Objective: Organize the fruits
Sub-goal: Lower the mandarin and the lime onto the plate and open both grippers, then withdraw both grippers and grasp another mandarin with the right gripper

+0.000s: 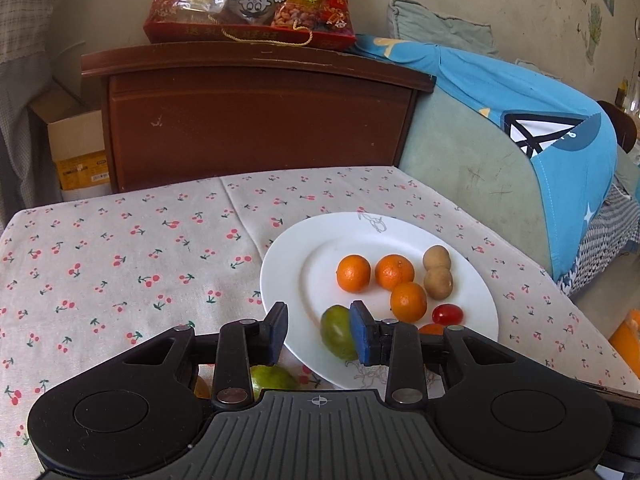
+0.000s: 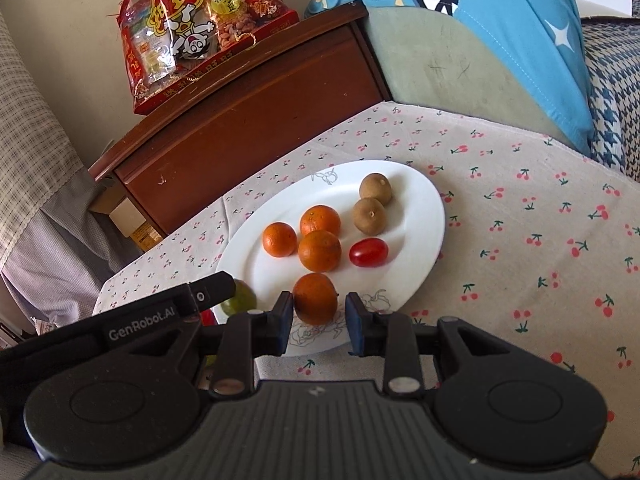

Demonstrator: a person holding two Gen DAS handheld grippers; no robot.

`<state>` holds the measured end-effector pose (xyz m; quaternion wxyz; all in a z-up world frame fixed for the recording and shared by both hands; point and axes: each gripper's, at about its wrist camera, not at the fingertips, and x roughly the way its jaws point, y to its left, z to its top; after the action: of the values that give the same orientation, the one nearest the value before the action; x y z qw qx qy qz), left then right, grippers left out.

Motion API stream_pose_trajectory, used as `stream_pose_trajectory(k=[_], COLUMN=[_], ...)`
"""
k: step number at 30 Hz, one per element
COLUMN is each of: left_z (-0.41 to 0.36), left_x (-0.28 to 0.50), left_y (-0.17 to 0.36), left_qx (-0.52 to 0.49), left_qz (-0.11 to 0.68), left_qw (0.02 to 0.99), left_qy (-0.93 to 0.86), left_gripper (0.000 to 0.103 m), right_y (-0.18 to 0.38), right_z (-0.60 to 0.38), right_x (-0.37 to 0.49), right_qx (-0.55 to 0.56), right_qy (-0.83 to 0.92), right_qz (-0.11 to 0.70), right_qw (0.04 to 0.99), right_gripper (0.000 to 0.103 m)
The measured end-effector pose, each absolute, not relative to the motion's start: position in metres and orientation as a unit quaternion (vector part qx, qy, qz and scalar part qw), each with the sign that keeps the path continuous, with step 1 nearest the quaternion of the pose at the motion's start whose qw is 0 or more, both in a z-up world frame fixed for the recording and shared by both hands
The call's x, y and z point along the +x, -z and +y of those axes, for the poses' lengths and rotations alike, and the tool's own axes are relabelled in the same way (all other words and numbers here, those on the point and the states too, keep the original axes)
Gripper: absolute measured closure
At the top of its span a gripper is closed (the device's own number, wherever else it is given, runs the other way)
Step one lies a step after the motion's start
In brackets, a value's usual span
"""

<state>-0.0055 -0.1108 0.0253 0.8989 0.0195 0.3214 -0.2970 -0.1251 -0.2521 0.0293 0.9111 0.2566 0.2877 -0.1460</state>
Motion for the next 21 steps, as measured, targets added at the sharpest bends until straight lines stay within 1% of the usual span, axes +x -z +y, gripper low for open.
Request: stream_pose_trajectory(k=[1, 2, 3, 5, 7, 8, 9, 10, 15, 21], left_z=[-0.111, -0.110, -0.109, -0.105, -0.100, -0.097, -0.094, -0.091, -0.072, -0.047], left_x=[-0.005, -0.005, -0.005, -0.005, -0.004, -0.004, -0.004, -0.004, -0.009, -0.017], left_y=[-0.026, -0.028, -0.029, -0.032, -0.035, -0.036, -0.037, -0.038, -0.042, -0.047], left_qx=[0.017, 0.013, 0.010, 0.005, 0.004, 0.002, 0.000, -0.002, -0.006, -0.014], left_qz=[0.321, 0.320, 0.319, 0.315, 0.314, 0.316, 0.319, 0.321, 0.324, 0.328], left_qw=[0.899, 0.900, 0.902, 0.906, 0.908, 0.909, 0.909, 0.910, 0.915, 0.919], left_qy=[0.298, 0.296, 0.292, 0.284, 0.278, 0.273, 0.267, 0.262, 0.243, 0.220], left_gripper=[0.070, 0.068, 0.063, 0.059, 0.058, 0.052, 0.044, 0.041, 0.039, 0.037], right_y=[-0.030, -0.031, -0.031, -0.032, -0.032, -0.032, -0.032, -0.033, -0.033, -0.034], right_z=[-0.252, -0.251, -0.250, -0.250, -0.249, -0.249, -0.248, -0.247, -0.237, -0.217], right_x=[-0.125, -0.125, -0.125, -0.126, -0.126, -0.126, -0.126, -0.126, -0.126, -0.129], right_qx=[0.256, 0.255, 0.253, 0.250, 0.250, 0.250, 0.249, 0.247, 0.230, 0.197], right_qy=[0.146, 0.145, 0.145, 0.147, 0.147, 0.146, 0.146, 0.145, 0.129, 0.101], right_qz=[0.286, 0.285, 0.285, 0.284, 0.284, 0.285, 0.286, 0.286, 0.297, 0.314], right_qw=[0.912, 0.912, 0.913, 0.914, 0.914, 0.914, 0.914, 0.914, 0.918, 0.923], right_gripper=[0.073, 0.073, 0.072, 0.071, 0.067, 0.066, 0.064, 0.063, 0.056, 0.055])
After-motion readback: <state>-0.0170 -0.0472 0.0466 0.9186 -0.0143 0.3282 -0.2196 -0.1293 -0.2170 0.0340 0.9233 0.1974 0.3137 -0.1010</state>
